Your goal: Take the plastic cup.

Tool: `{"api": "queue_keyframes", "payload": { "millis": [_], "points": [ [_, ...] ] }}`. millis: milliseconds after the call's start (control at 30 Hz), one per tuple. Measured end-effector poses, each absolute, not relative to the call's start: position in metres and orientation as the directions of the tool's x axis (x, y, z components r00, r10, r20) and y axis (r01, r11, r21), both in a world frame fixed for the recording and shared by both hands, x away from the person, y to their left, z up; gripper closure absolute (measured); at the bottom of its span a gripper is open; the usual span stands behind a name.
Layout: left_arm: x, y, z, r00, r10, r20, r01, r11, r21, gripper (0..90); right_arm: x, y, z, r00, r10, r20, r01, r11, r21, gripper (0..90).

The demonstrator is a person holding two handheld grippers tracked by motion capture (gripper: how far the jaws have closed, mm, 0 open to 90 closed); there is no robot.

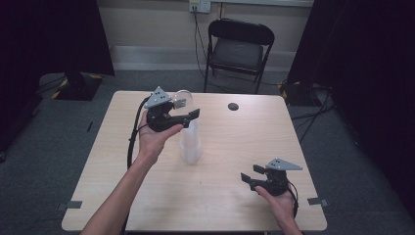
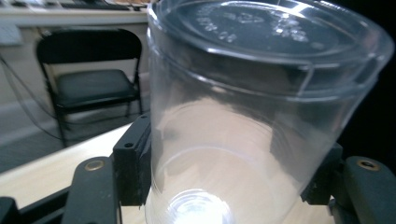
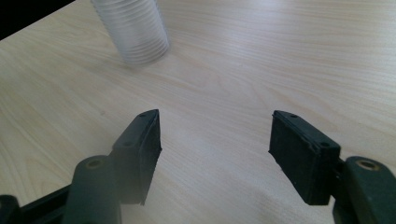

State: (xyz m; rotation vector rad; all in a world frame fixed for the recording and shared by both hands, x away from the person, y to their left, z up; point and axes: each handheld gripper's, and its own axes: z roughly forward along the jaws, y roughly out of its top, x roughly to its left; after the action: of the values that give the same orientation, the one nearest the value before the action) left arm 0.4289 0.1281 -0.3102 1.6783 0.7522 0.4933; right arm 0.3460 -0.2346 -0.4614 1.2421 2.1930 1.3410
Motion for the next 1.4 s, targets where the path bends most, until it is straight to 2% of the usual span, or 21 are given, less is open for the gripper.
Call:
{"api": "queue_keyframes", "payload": {
  "millis": [167,667,933,1400],
  "points": [
    [0.422,0.133,-0.307,0.710,0.703,-0.049,0.202,-0.136,0.970,34.2,0.346,-0.233,-0.461,-0.589,0.788,0.181,0.521,0.199,0.830,34.3],
    [0.397,0.153,-0.314,0.729,0.667,-0.153,0.269,-0.074,0.960,35.2,0.342,-0.225,-0.460,-0.601,0.785,0.149,0.495,0.219,0.841,38.7],
    [0.389,0.156,-0.324,0.724,0.647,-0.241,0.352,-0.045,0.935,36.3,0.339,-0.217,-0.459,-0.605,0.790,0.102,0.469,0.249,0.847,42.0],
    [0.378,0.153,-0.346,0.741,0.617,-0.266,0.399,-0.085,0.913,36.8,0.337,-0.203,-0.455,-0.622,0.776,0.109,0.455,0.243,0.857,43.9]
  ]
}}
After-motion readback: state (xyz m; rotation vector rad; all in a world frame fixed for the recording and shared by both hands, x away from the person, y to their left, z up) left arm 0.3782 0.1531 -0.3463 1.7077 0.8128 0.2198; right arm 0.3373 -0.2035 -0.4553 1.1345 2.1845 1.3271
